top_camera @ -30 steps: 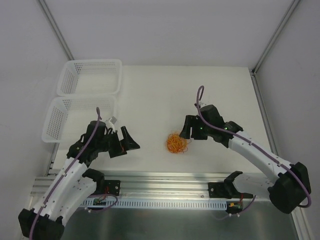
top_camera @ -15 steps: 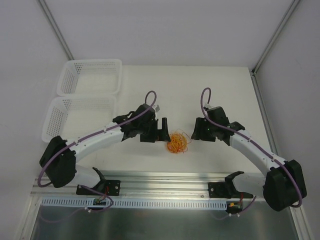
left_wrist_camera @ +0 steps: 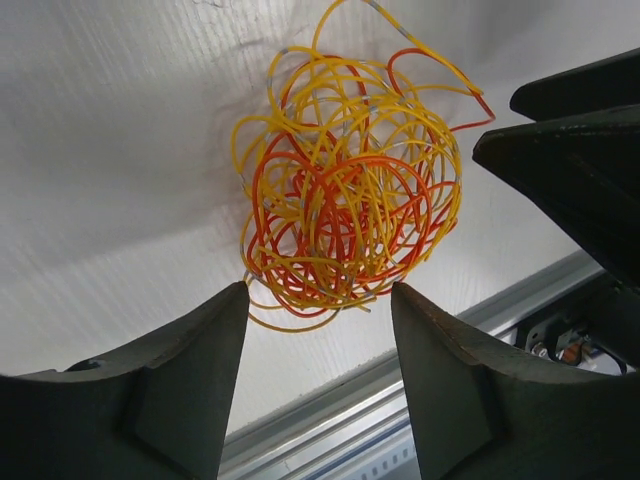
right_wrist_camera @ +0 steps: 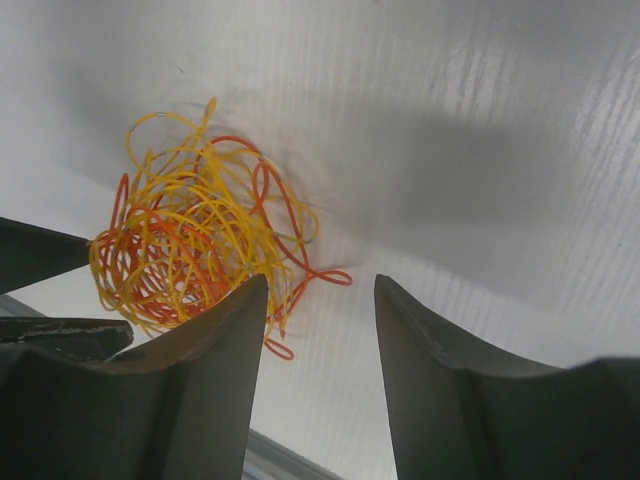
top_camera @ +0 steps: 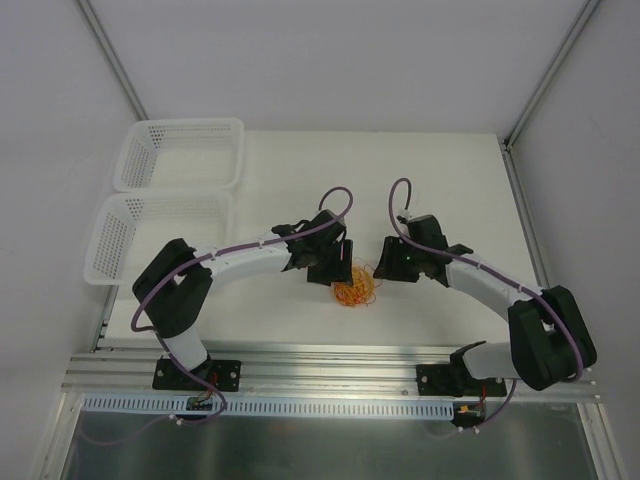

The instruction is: Untangle the cables

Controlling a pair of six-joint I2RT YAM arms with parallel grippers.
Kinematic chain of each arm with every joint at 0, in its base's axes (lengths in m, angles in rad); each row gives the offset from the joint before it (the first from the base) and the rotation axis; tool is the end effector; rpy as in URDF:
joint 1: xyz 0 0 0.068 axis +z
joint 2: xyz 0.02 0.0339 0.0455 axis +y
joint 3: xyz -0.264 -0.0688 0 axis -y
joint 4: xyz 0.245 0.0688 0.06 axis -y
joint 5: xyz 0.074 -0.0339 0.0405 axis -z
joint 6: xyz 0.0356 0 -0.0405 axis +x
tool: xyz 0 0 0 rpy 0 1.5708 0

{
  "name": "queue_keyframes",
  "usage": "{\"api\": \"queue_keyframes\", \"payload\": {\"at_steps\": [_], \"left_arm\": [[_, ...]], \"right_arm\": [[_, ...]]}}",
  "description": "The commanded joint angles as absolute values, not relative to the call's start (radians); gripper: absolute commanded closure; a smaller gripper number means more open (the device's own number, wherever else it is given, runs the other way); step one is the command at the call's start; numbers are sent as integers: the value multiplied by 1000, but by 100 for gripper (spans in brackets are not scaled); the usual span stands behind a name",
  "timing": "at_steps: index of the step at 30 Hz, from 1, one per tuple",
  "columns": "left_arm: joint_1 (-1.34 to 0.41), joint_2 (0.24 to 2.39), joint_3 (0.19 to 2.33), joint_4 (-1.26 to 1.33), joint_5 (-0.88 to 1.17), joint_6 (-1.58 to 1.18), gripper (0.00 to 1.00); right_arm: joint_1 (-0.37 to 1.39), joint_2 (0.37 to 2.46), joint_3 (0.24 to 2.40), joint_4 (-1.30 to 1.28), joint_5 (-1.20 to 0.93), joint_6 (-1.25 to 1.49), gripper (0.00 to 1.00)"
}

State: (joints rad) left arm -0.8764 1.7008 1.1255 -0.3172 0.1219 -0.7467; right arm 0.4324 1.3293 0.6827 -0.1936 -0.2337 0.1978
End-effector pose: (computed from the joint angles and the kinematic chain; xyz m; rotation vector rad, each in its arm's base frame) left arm 0.2277 -0.2802 0.2072 0.2287 2.6406 -0.7894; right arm 0.2336 0.1169 0.1892 -0.3973 2.4282 0.5657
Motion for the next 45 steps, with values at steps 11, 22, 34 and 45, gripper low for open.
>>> {"api": "queue_keyframes", "payload": {"at_steps": [11,22,34,45], "left_arm": [[-877,1747,1128,-310,9,-744,93],[-763,1618,971,-324,-78,-810,100],[-641,1456,853,-354,-117,-810,100],[-630,1387,789,-376,-133,-836,100]], "right_arm": [[430,1407,655,-40,-279,173,72],[420,1155,822,-512,-192,68,99],[213,951,1193,-819,-114,15,99],[94,847,1442,-833,-71,47,99]]}}
